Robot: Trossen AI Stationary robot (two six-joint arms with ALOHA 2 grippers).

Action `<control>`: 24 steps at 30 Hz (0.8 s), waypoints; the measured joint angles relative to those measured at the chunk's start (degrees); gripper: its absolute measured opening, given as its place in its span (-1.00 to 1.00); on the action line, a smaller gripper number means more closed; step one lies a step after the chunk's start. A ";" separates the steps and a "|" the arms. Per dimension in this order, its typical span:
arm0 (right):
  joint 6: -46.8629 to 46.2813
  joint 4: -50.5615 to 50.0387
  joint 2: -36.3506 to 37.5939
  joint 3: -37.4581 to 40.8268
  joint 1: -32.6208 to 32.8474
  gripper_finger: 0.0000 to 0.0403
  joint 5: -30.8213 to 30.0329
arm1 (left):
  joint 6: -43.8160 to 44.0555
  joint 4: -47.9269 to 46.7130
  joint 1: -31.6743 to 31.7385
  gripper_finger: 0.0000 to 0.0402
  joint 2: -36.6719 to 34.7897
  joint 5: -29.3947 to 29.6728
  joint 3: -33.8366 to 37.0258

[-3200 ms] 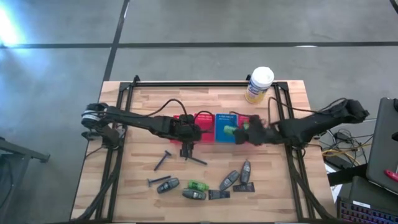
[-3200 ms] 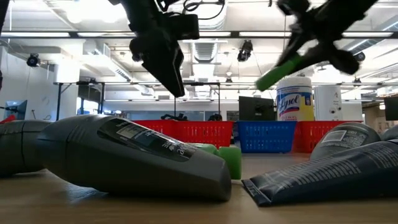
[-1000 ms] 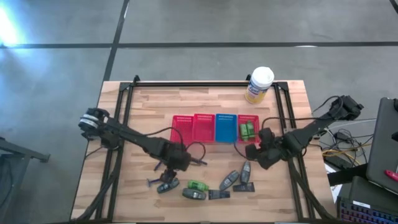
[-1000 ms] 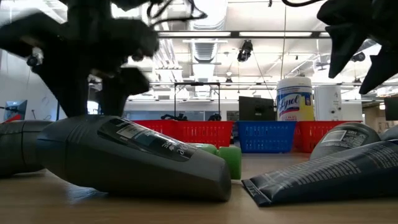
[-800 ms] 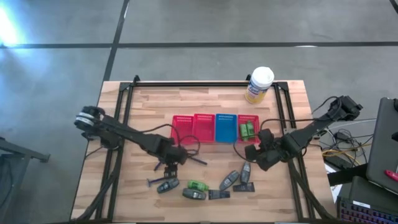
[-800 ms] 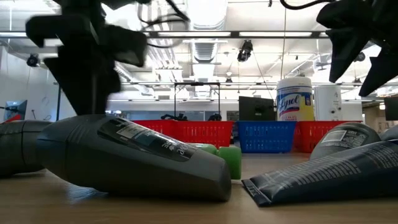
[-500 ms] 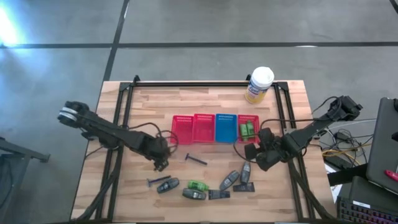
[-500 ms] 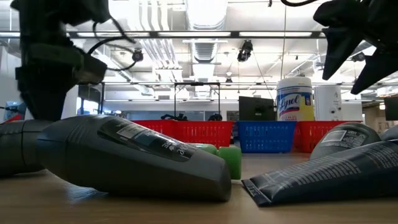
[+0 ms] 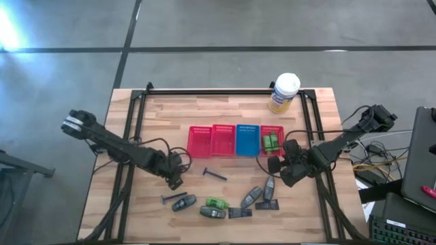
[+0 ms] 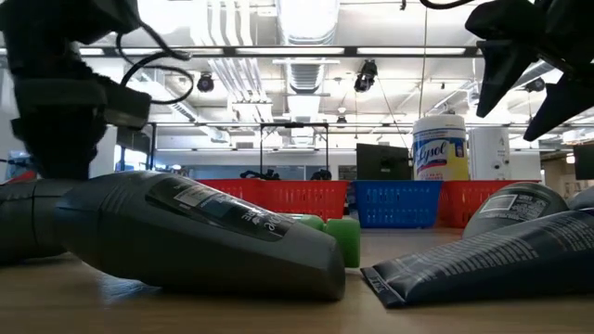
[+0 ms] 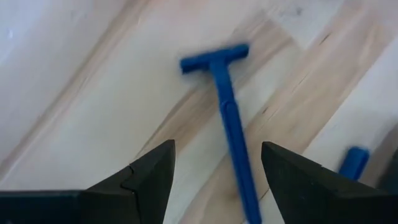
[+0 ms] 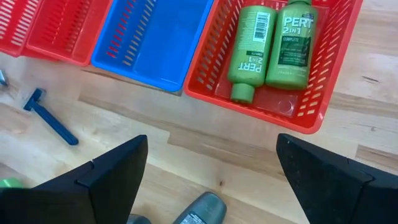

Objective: Pick & Place Travel size toiletries
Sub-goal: Put the blue razor into the left red bin

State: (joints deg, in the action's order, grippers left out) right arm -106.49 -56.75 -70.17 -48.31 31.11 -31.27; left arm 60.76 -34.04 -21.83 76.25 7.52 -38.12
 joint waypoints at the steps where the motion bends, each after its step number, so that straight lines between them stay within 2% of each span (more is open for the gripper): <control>1: -0.07 0.00 0.00 0.00 0.00 0.71 0.00 | -0.79 0.01 0.10 0.21 0.00 0.11 -0.37; 8: -0.07 0.00 0.00 0.00 -0.98 0.61 -0.22 | -1.72 0.84 1.31 0.21 2.07 1.17 -1.10; 13: 0.20 -0.01 0.00 0.00 -1.86 0.58 -0.35 | -2.05 5.58 1.86 0.21 6.89 -1.40 -1.29; 17: 0.36 -0.02 0.00 0.00 -1.92 0.60 -0.35 | 1.52 1.85 1.88 0.19 9.78 -0.56 -3.33; 20: 0.48 -0.01 0.02 0.00 -1.92 0.64 -0.33 | 1.24 -0.93 1.89 0.06 10.55 0.54 -4.71; 24: 0.63 -0.08 0.02 0.09 -1.90 0.69 -0.33 | -1.99 -2.39 1.96 -0.30 10.60 1.32 -5.49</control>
State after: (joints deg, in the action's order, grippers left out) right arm -105.86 -56.83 -70.15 -48.23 29.21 -31.59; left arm 58.77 -36.43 -19.87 86.85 8.84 -43.61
